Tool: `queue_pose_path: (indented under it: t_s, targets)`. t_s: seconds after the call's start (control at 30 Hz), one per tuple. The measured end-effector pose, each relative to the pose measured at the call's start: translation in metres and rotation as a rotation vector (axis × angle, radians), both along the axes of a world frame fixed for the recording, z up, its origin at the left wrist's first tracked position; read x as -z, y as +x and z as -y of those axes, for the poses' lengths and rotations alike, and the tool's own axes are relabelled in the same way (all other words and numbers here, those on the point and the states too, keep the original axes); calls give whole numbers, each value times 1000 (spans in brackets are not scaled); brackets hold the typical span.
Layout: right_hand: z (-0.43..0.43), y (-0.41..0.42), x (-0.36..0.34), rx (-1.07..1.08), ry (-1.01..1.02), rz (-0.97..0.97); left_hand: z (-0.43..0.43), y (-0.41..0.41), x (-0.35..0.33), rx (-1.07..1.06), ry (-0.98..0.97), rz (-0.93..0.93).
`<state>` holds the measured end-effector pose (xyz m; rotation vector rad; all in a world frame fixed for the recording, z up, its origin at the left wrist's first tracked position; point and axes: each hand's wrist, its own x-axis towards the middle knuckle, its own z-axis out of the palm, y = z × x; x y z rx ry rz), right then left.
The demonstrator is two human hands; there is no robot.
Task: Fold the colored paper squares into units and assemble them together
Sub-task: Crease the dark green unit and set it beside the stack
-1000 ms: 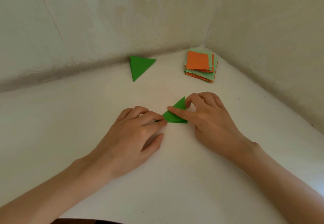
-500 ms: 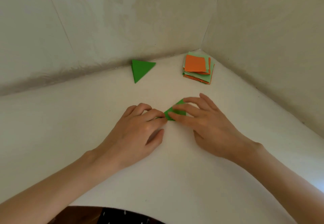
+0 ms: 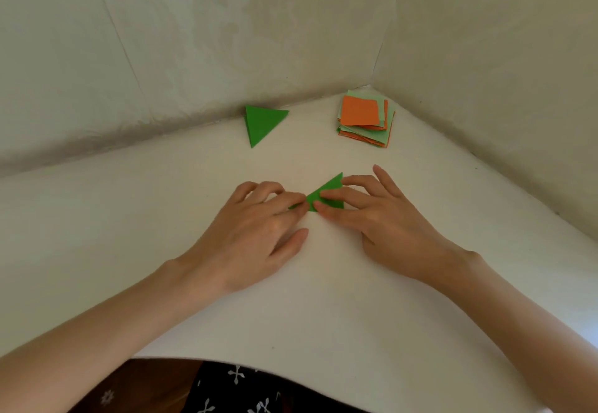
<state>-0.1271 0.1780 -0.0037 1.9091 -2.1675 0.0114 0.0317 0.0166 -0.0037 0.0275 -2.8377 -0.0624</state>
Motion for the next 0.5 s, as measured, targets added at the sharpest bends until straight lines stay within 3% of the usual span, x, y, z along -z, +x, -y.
queue_pose_path:
  t_s: [0.13, 0.3, 0.4, 0.5]
  targets:
    - [-18, -12, -4, -16, -45, 19, 1, -2, 0, 9, -4, -67]
    - [-6, -10, -23, 213, -364, 486, -1, -17, 2, -23, 143, -151]
    - [24, -9, -26, 244, -163, 555, -1, -27, 2, -57, 137, -175]
    - [39, -21, -26, 201, 72, 502, 2, -26, 4, -55, 139, -162]
